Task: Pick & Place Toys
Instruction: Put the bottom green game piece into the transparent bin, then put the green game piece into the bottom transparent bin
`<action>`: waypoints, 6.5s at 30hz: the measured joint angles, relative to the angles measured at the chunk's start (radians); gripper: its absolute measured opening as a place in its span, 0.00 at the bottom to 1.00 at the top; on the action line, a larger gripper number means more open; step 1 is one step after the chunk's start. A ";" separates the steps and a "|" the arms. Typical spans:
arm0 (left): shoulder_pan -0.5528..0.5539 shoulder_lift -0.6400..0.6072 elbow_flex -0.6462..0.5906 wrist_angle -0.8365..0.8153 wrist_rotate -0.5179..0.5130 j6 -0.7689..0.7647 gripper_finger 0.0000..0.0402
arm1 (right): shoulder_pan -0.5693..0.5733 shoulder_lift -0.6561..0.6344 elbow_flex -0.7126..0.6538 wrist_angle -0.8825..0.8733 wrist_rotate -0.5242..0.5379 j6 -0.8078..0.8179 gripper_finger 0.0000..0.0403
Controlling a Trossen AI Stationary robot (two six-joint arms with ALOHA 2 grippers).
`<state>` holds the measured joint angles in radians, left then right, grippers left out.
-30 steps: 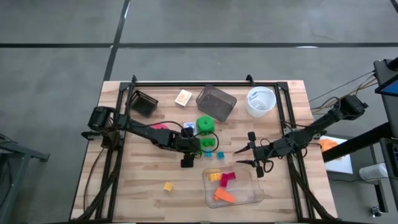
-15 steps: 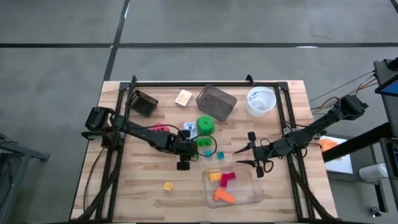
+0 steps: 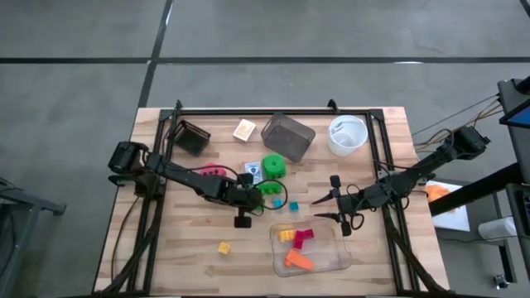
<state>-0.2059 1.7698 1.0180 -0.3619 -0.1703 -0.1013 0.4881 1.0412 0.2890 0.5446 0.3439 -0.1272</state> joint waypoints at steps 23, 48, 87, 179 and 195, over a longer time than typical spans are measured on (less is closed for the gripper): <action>-0.008 -0.145 -0.006 -0.002 0.015 -0.003 0.00 | 0.000 0.000 0.000 0.000 0.000 0.000 0.42; -0.053 -0.090 -0.002 0.717 0.419 0.039 0.00 | 0.000 0.000 0.000 0.034 0.001 -0.008 0.42; -0.057 0.105 0.142 0.558 0.523 0.070 0.59 | 0.000 0.000 0.000 0.030 0.003 -0.011 0.42; 0.047 -0.180 -0.150 0.610 0.214 0.000 0.16 | 0.000 0.000 -0.017 0.024 0.003 0.011 0.42; -0.091 -0.063 -0.040 0.725 0.235 -0.027 0.17 | 0.000 -0.036 -0.048 0.291 -0.002 -0.150 0.42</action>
<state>-0.2966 1.7071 0.9779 0.3633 0.0648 -0.1280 0.4885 1.0051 0.2408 0.8353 0.3422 -0.2768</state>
